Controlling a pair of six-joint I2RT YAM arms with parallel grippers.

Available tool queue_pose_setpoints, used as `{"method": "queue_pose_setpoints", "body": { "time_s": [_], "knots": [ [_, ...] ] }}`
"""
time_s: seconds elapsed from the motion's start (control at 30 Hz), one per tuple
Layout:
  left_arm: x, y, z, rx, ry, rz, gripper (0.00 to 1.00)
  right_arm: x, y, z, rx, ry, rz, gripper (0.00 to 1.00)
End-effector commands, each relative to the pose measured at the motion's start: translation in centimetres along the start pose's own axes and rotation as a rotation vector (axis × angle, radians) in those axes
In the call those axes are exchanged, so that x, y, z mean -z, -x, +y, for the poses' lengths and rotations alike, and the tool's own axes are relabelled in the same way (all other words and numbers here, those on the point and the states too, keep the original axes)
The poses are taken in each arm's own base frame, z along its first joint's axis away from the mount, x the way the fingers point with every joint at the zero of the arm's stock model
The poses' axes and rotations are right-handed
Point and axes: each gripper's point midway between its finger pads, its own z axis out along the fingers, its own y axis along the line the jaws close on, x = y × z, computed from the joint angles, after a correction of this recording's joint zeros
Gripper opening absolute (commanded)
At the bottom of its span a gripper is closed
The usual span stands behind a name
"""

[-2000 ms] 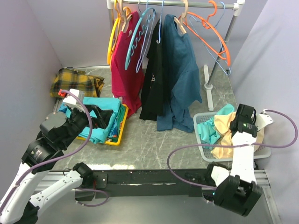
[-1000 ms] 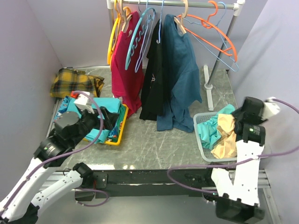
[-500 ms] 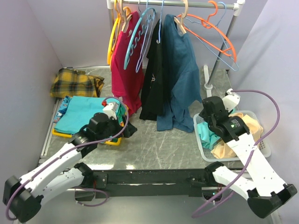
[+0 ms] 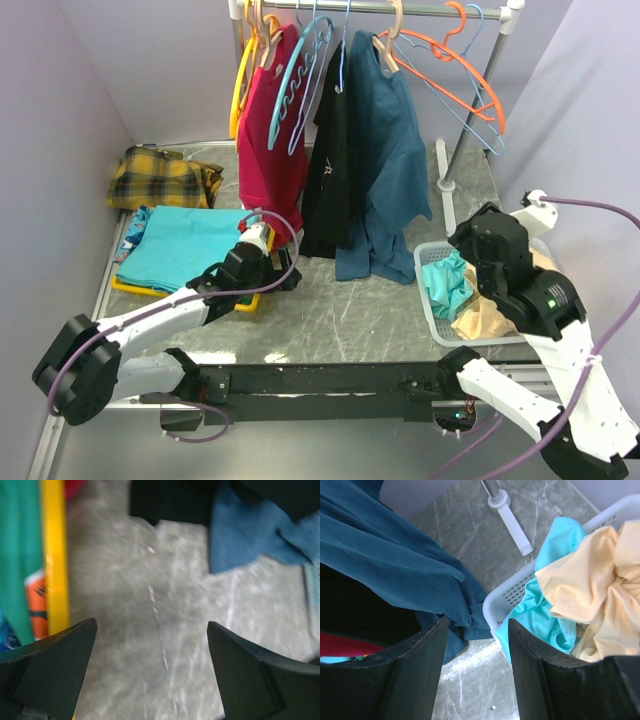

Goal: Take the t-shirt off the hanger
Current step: Pick up the hanger from the clothesline.

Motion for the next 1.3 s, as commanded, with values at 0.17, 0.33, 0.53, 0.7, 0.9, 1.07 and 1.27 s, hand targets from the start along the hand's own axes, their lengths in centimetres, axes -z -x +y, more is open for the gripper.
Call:
{"method": "queue_pose_setpoints", "body": {
  "time_s": [0.17, 0.33, 0.53, 0.7, 0.9, 1.07, 1.27],
  "knots": [
    [-1.2, 4.0, 3.2, 0.006, 0.198, -0.197, 0.99, 0.9, 1.7, -0.8, 0.044, -0.007, -0.051, 0.60],
    [-1.5, 5.5, 6.5, 0.070, 0.271, -0.225, 1.00, 1.2, 2.4, -0.8, 0.050, -0.004, -0.072, 0.60],
    [-1.8, 7.1, 7.6, 0.098, 0.286, -0.254, 0.99, 1.2, 2.6, -0.9, 0.062, -0.006, -0.078, 0.61],
    [-2.0, 8.3, 8.5, 0.100, 0.324, -0.283, 1.00, 1.3, 2.4, -0.9, 0.079, -0.003, -0.068, 0.61],
    [-1.5, 10.1, 7.3, 0.112, 0.265, -0.306, 0.99, 1.8, 2.8, -0.9, 0.090, 0.012, -0.064, 0.61],
    [1.9, 12.2, 3.9, 0.078, 0.165, -0.338, 0.99, 2.3, 3.8, 1.9, 0.126, 0.126, -0.053, 0.61],
    [7.3, 13.8, 0.8, 0.011, 0.088, -0.344, 0.99, 2.4, 7.2, 7.6, 0.200, 0.262, -0.096, 0.62]
  ]
}}
